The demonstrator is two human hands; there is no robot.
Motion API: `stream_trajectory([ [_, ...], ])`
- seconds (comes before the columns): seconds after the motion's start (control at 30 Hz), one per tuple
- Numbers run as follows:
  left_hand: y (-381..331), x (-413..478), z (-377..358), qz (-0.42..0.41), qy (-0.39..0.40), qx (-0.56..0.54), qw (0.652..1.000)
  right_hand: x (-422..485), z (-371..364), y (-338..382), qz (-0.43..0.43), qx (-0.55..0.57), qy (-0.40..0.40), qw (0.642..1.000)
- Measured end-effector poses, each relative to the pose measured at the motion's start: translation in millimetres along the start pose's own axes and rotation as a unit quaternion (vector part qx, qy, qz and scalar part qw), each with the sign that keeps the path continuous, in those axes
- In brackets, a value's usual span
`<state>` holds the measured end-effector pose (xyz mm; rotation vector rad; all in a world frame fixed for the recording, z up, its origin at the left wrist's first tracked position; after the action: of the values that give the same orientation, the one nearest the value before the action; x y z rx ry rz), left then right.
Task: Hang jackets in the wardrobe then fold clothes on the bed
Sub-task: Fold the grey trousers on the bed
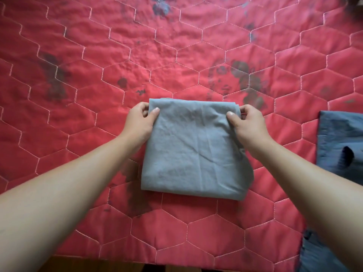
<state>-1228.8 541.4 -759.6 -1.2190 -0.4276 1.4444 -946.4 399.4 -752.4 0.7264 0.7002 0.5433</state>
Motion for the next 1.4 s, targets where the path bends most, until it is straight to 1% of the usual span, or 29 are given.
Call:
stream_trajectory([
  [0.07,-0.9,0.3,2.2,-0.035,-0.049,0.077,0.995,-5.3,-0.3,-6.5,0.007,-0.066,-0.032,0.997],
  [0.1,-4.3,-3.8,2.0,-0.068,-0.077,0.123,0.987,-13.4,0.3,-2.9,0.035,-0.103,-0.06,0.992],
  [0.13,-11.1,-11.6,-2.1,-0.122,-0.093,0.183,0.971,-25.7,0.0,7.6,0.094,-0.15,-0.092,0.98],
  [0.17,-18.9,-23.5,-13.3,-0.195,-0.088,0.261,0.941,-42.0,-6.7,22.3,0.178,-0.208,-0.104,0.956],
  [0.2,-23.5,-37.5,-31.5,-0.274,-0.061,0.346,0.895,-58.5,-20.9,34.2,0.268,-0.274,-0.093,0.919],
  [0.23,-19.6,-47.4,-50.4,-0.331,-0.028,0.418,0.846,-69.0,-39.7,35.2,0.336,-0.339,-0.058,0.877],
  [0.27,-10.9,-51.6,-64.7,-0.351,0.004,0.472,0.808,-70.9,-57.3,26.9,0.36,-0.401,-0.013,0.842],
  [0.3,0.9,-48.4,-72.5,-0.347,0.027,0.504,0.79,-66.4,-69.3,14.5,0.351,-0.441,0.024,0.826],
  [0.37,14.1,-35.0,-78.2,-0.332,0.049,0.521,0.785,-48.2,-78.0,-6.5,0.32,-0.462,0.053,0.826],
  [0.43,19.8,-25.9,-83.1,-0.334,0.063,0.523,0.781,-38.8,-83.8,-14.1,0.316,-0.456,0.068,0.829],
  [0.6,11.5,-28.9,-78.9,-0.306,0.089,0.524,0.79,-41.0,-81.4,-5.0,0.305,-0.46,0.083,0.829],
  [0.67,10.0,-46.1,-67.5,-0.302,0.082,0.521,0.794,-54.4,-73.1,1.7,0.319,-0.463,0.073,0.824],
  [0.77,35.0,-92.5,-50.3,-0.337,0.085,0.533,0.771,-97.0,-69.3,-9.6,0.376,-0.461,0.075,0.8],
  [0.83,57.8,-104.2,-42.8,-0.341,0.095,0.54,0.764,-110.5,-70.0,-26.9,0.382,-0.466,0.09,0.793],
  [0.97,76.4,-90.7,-44.6,-0.344,0.103,0.51,0.782,-98.0,-77.6,-50.0,0.364,-0.466,0.092,0.801],
  [1.1,72.5,-88.8,-46.2,-0.335,0.116,0.492,0.795,-98.4,-78.7,-43.9,0.367,-0.463,0.096,0.801],
  [1.17,69.9,-93.2,-38.9,-0.327,0.115,0.497,0.795,-102.3,-72.0,-41.9,0.363,-0.464,0.103,0.802],
  [1.23,75.2,-97.3,-27.8,-0.318,0.12,0.513,0.788,-110.4,-58.9,-49.6,0.359,-0.467,0.111,0.8],
  [1.33,94.3,-100.3,-16.8,-0.307,0.132,0.543,0.77,-121.1,-45.8,-77.3,0.352,-0.486,0.137,0.788],
  [1.4,95.8,-98.3,-17.9,-0.307,0.141,0.542,0.77,-120.2,-44.0,-84.2,0.339,-0.49,0.149,0.789],
])
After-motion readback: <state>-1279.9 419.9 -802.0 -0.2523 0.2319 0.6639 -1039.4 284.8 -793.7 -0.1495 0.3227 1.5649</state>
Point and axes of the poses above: each hand's wrist, its own x-axis towards the middle knuckle, its own z-axis out of the back of the hand, y = z × x, the point moved 9 cm from there along x, towards the middle knuckle, and after that the axes turned 3 degrees about -y, right-handed, at the moved point
